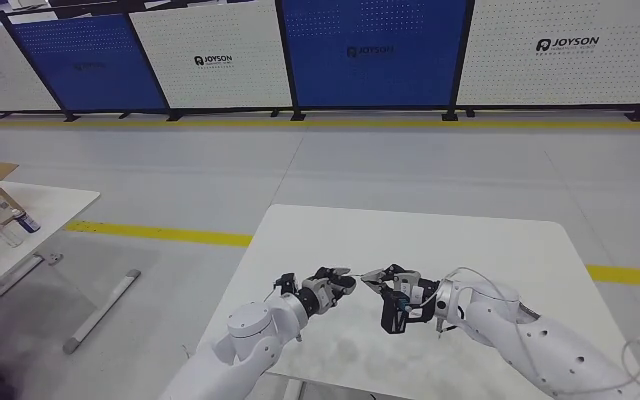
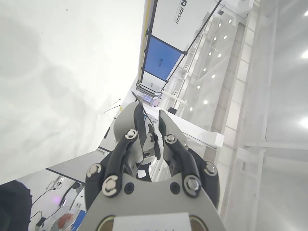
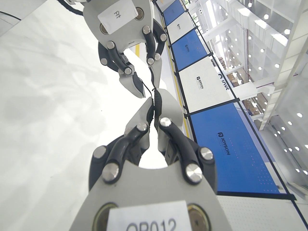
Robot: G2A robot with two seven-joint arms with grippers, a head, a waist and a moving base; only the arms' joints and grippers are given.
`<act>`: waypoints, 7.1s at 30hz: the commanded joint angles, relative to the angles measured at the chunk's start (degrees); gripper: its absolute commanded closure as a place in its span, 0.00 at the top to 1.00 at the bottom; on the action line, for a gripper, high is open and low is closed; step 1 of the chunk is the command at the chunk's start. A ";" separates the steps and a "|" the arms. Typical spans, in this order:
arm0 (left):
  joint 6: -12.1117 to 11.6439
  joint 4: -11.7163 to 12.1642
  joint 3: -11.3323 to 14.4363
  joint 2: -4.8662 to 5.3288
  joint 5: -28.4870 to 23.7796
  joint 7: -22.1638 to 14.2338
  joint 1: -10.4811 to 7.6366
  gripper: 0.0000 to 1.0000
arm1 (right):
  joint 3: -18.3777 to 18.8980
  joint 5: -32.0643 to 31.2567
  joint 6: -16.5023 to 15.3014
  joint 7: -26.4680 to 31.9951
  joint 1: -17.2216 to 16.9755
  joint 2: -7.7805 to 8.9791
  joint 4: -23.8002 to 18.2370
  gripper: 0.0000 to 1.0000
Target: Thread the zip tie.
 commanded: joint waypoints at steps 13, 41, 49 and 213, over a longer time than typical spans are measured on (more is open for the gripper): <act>0.00 0.51 0.35 0.51 0.00 -0.51 -0.61 0.00 | 0.00 0.00 0.00 0.00 0.00 0.00 0.00 0.00; -6.26 1.55 4.28 0.35 21.29 2.77 1.08 0.00 | 13.77 8.25 -2.57 2.89 -10.85 4.72 -2.77 1.00; -6.45 1.60 4.35 0.32 21.39 2.54 1.06 0.00 | 13.89 8.67 -2.41 2.94 -11.02 4.70 -2.71 1.00; -12.26 2.27 5.00 -2.69 29.34 -0.76 2.88 0.00 | 23.24 126.94 5.65 73.32 -16.84 -9.47 12.59 0.08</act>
